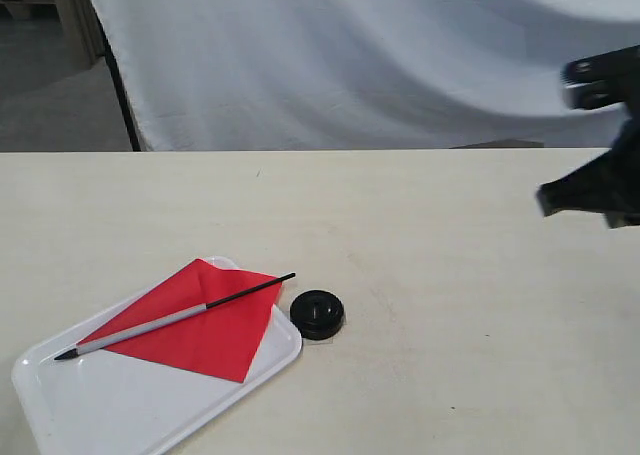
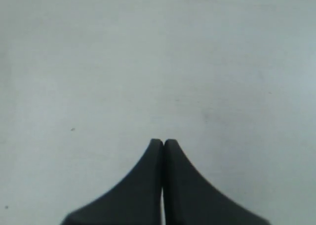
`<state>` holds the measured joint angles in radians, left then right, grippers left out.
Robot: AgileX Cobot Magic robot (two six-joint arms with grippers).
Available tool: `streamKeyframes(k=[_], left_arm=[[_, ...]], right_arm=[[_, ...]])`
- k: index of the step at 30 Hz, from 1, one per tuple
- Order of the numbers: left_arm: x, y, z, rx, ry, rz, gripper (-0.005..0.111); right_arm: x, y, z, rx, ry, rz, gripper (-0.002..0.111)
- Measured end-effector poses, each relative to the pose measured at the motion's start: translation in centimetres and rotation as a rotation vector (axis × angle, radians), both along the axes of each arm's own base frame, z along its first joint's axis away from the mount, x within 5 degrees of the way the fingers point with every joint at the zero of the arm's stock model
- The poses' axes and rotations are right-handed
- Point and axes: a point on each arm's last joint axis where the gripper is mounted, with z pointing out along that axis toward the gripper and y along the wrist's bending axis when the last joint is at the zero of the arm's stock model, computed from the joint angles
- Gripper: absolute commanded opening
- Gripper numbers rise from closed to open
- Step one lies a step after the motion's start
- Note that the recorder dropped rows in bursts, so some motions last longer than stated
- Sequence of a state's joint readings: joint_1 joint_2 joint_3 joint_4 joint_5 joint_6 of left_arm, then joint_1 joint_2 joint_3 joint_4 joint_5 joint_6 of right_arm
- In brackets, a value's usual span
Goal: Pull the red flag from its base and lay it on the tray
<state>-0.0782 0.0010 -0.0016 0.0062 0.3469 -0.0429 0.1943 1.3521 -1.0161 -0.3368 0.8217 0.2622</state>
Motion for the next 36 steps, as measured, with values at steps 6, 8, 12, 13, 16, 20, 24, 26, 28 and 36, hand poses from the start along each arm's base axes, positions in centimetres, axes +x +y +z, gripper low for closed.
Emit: streamKeyframes(k=[6,8,12,13,16,20,24,26,28,36], left_arm=[[0.0,0.0,0.0,0.0,0.0,0.0,0.0],[0.0,0.0,0.0,0.0,0.0,0.0,0.0],[0.0,0.0,0.0,0.0,0.0,0.0,0.0],[0.0,0.0,0.0,0.0,0.0,0.0,0.0],[0.0,0.0,0.0,0.0,0.0,0.0,0.0],[0.0,0.0,0.0,0.0,0.0,0.0,0.0],[0.0,0.0,0.0,0.0,0.0,0.0,0.0],[0.0,0.0,0.0,0.0,0.0,0.0,0.0],[0.0,0.0,0.0,0.0,0.0,0.0,0.0],[0.0,0.0,0.0,0.0,0.0,0.0,0.0]], right_arm=[[-5.7,-4.5,0.0,0.07,-0.333,-0.11,-0.001],[-7.5,-5.0,0.6,0.079,-0.469,-0.107,-0.001],[-10.2,-4.8,2.7,0.094,-0.741,-0.054,-0.001],[-10.6,-4.7,3.1,0.098,-0.787,-0.043,-0.001],[-11.9,-4.4,3.6,0.114,-0.875,-0.028,-0.001],[-13.4,-4.2,4.0,0.151,-0.953,-0.034,-0.001],[-15.4,-3.8,5.8,0.13,-1.108,0.024,-0.001],[-16.0,-3.6,6.7,0.131,-1.194,0.059,-0.001],[-16.5,-3.4,7.2,0.138,-1.253,0.08,-0.001],[-18.7,-3.3,6.4,0.245,-1.247,0.03,-0.001]])
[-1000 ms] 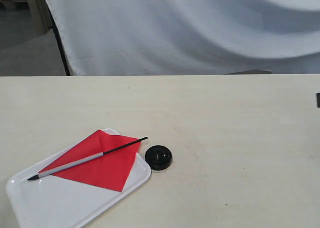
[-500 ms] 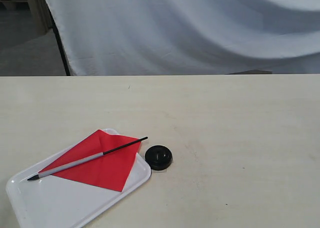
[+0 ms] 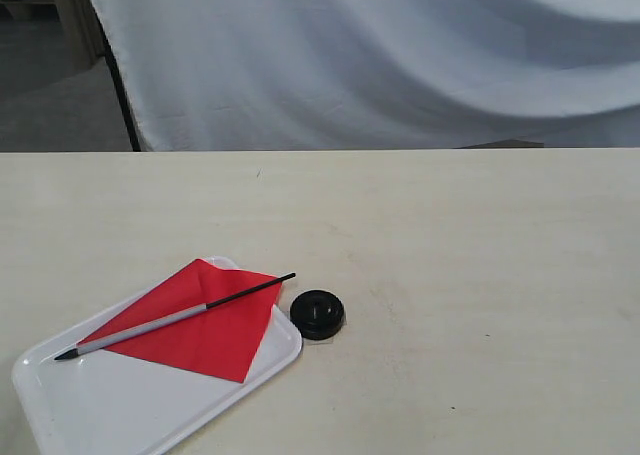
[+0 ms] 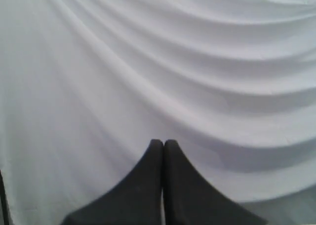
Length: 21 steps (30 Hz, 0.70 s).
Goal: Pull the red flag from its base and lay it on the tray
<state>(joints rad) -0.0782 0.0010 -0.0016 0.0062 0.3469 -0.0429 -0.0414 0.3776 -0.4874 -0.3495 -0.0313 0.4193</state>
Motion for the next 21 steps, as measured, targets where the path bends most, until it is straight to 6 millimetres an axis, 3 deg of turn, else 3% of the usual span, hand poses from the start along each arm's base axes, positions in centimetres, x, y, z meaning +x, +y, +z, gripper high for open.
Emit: streamKeyframes(k=[9,18,21], left_arm=[[0.0,0.0,0.0,0.0,0.0,0.0,0.0],[0.0,0.0,0.0,0.0,0.0,0.0,0.0],[0.0,0.0,0.0,0.0,0.0,0.0,0.0]], right_arm=[[-6.3,0.4,-1.6,-0.01,-0.237,0.081,-0.001],[-6.7,0.5,-2.1,0.019,-0.263,0.115,-0.001],[-6.4,0.3,-2.6,0.1,-0.192,0.116,-0.001]])
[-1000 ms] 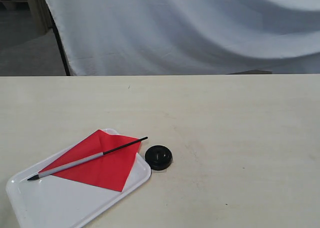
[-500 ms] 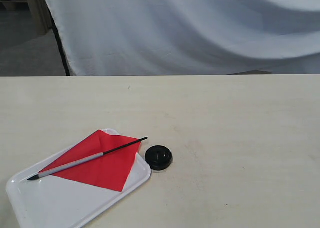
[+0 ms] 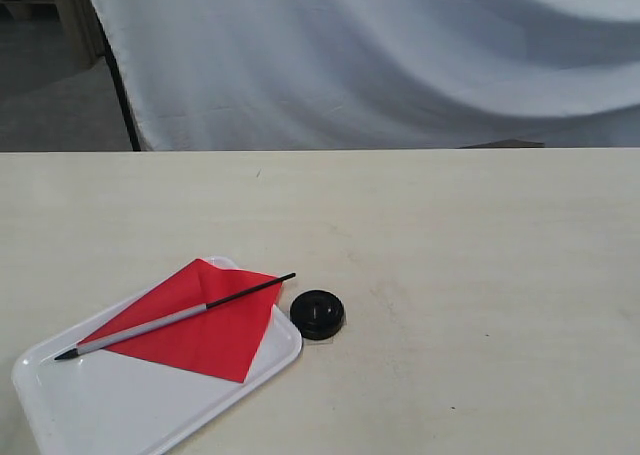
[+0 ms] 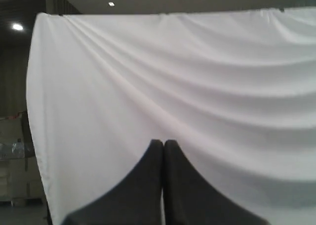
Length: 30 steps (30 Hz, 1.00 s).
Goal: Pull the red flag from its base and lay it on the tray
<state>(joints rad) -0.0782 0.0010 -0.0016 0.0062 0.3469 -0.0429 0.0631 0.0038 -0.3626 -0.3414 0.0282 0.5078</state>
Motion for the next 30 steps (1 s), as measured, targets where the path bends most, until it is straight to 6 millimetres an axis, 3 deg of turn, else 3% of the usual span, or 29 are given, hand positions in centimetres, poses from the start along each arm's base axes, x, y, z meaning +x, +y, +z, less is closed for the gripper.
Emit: streamKeyframes(k=[4,12,15,30], left_arm=[[0.0,0.0,0.0,0.0,0.0,0.0,0.0],[0.0,0.0,0.0,0.0,0.0,0.0,0.0],[0.0,0.0,0.0,0.0,0.0,0.0,0.0],[0.0,0.0,0.0,0.0,0.0,0.0,0.0]], right_arm=[[1.0,-0.3,-2.2,0.057,0.156,-0.018,-0.001],[3.7,0.2,-10.5,0.053,0.345,0.012,-0.001],[3.9,0.0,-12.2,0.045,0.438,-0.013,-0.001],[3.9,0.0,-12.7,0.026,0.471,-0.015,-0.001]])
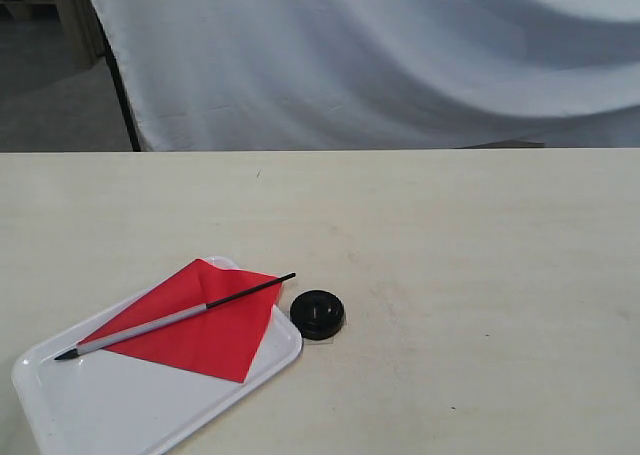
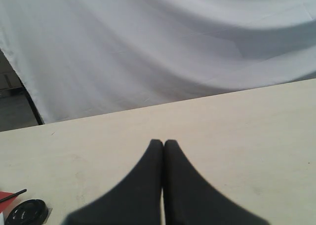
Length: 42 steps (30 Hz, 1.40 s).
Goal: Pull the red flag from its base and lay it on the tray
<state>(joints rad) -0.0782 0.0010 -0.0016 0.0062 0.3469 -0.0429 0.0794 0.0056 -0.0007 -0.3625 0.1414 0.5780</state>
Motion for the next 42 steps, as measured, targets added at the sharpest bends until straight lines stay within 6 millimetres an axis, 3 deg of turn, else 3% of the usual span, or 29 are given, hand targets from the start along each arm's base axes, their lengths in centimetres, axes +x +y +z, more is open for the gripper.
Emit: streamKeyframes(k=[19,29,42], left_arm=[[0.0,0.0,0.0,0.0,0.0,0.0,0.0],[0.0,0.0,0.0,0.0,0.0,0.0,0.0],[0.0,0.0,0.0,0.0,0.0,0.0,0.0]], right_arm=[[0.0,0.2,-0.4,-0.012,0.047,0.026,-0.001],[-0.1,0.8,-0.8,-0.156,0.082,0.098,-0.001],[-0.3,1.0,-1.6,-0.126,0.169,0.127,-0.001]])
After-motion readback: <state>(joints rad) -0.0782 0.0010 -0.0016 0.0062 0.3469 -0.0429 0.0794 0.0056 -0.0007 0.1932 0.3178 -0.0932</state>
